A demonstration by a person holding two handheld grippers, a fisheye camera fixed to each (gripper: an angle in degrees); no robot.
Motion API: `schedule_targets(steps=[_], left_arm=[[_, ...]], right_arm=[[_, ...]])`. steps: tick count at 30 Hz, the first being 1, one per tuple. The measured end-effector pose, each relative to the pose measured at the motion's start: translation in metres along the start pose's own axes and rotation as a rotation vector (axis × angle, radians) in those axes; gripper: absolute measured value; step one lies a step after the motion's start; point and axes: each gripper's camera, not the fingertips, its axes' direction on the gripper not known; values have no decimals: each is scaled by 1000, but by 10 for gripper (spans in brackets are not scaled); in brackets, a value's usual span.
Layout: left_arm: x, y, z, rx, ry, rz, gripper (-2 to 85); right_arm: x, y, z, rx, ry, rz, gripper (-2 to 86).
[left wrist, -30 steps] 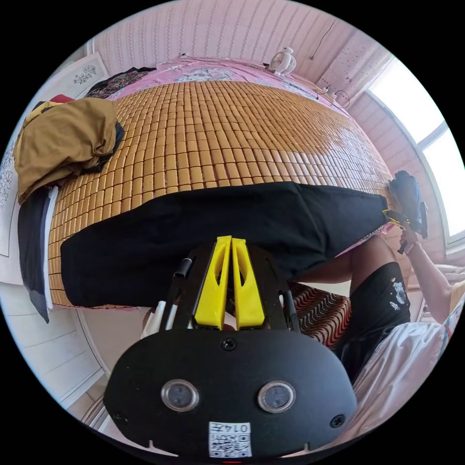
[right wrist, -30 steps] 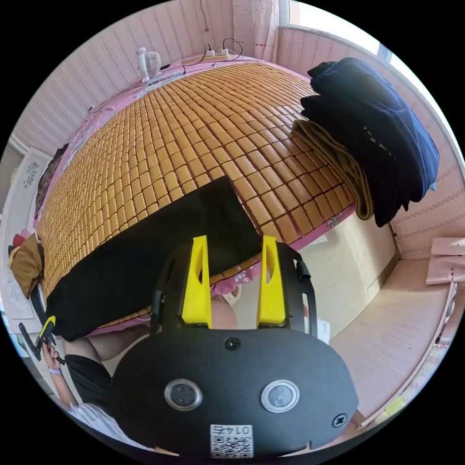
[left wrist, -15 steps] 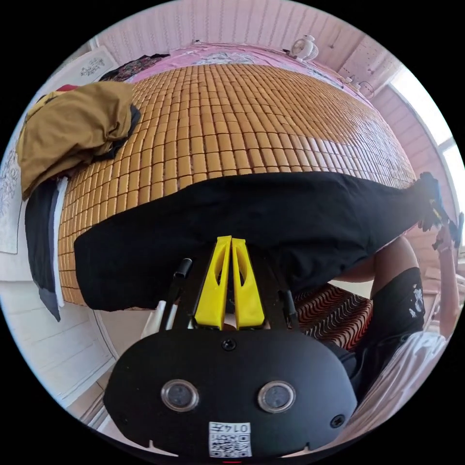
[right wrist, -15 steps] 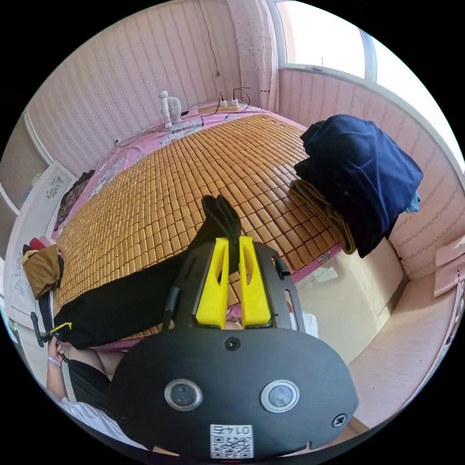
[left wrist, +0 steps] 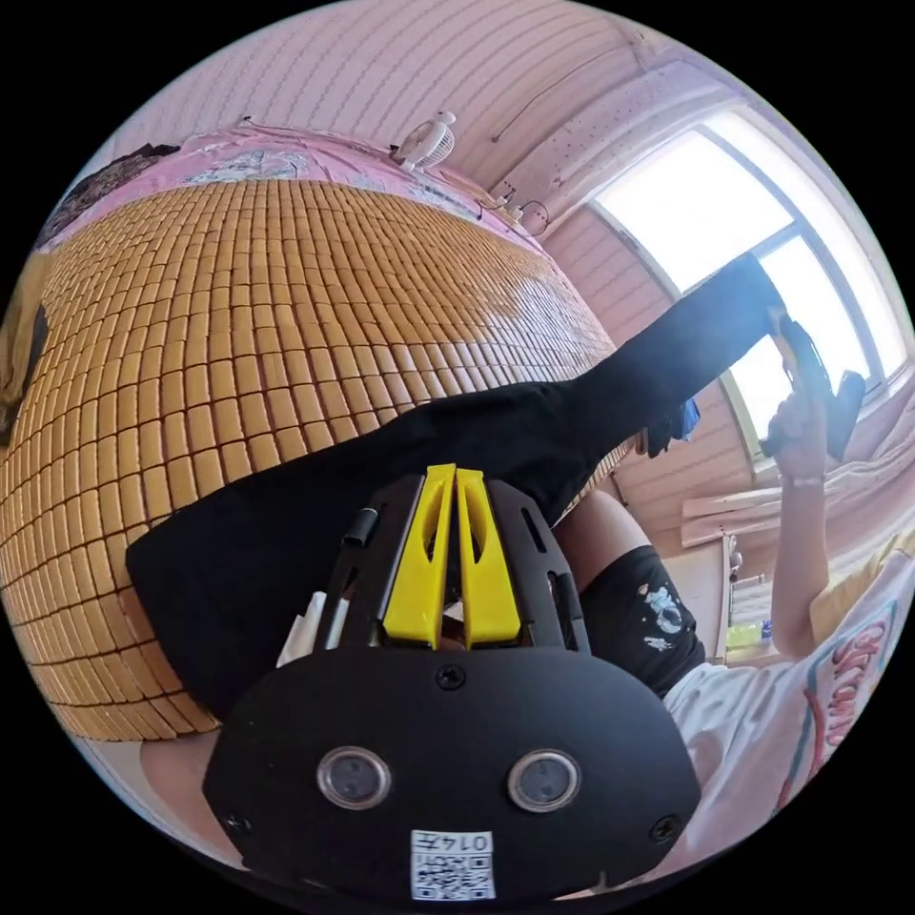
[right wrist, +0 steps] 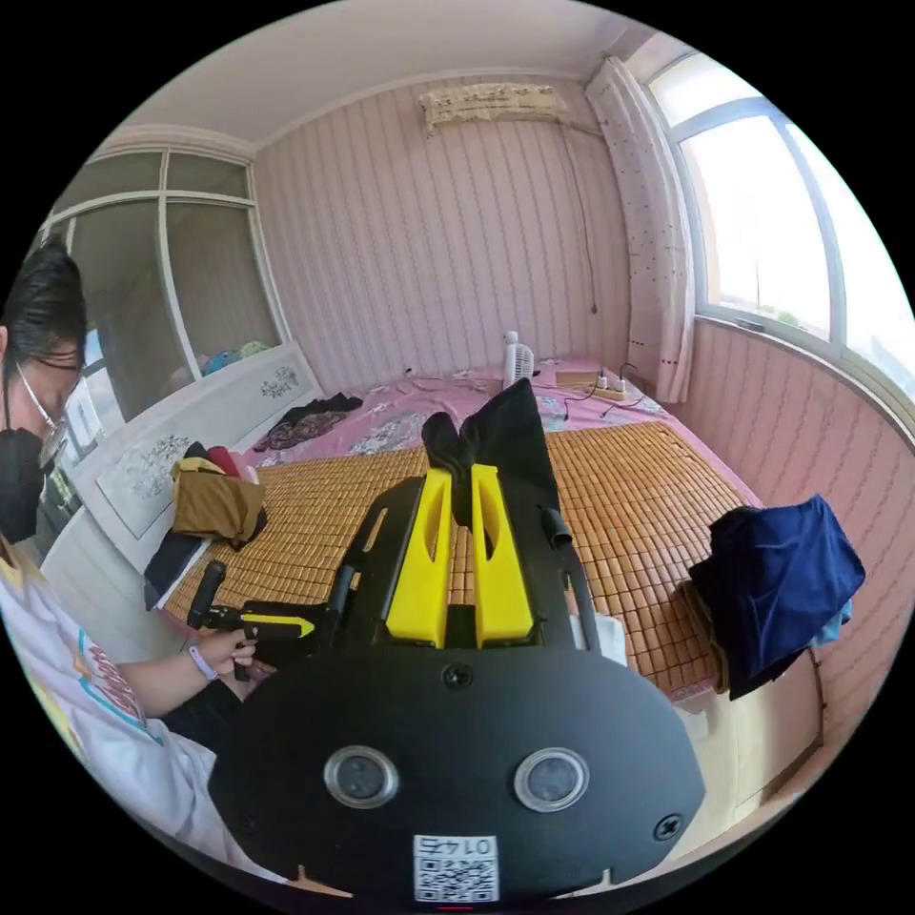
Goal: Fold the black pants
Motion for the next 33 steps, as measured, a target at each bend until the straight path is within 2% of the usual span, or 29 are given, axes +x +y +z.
schedule_targets(steps=[3, 4, 5, 6, 8, 9, 15, 18, 20, 23, 28, 33], left_arm=[[-18, 20, -36, 30, -68, -71, -10], [-26, 29, -46, 28, -92, -101, -10], [-30, 33, -49, 24, -104, -117, -10], [-38, 41, -55, 13, -125, -150, -10], [-45, 51, -60, -4, -131, -183, -10], [-48, 56, -61, -12, -125, -196, -10], [-45, 54, -44, -55, -77, -175, -10], [-45, 49, -34, -65, -65, -169, -10], [-47, 47, -30, -70, -63, -170, -10], [-51, 44, -25, -74, -66, -184, -10], [-55, 38, -19, -70, -47, -188, -9], [-55, 33, -14, -61, -47, -199, -5]], right_arm=[[-69, 27, 62, -169, -300, -87, 53], [-82, 36, 77, -214, -345, -98, 60], [-105, 59, 112, -336, -409, -129, 73], [-123, 84, 147, -491, -444, -154, 78], [-140, 114, 185, -673, -461, -166, 81], [-147, 126, 196, -702, -462, -171, 81], [-201, 142, 228, -746, -352, -387, 82], [-237, 151, 241, -738, -366, -509, 81], [-252, 159, 255, -766, -294, -566, 71], [-261, 156, 259, -771, -337, -564, 12], [-275, 149, 240, -682, -349, -628, -4], [-291, 182, 273, -812, -381, -697, 4]])
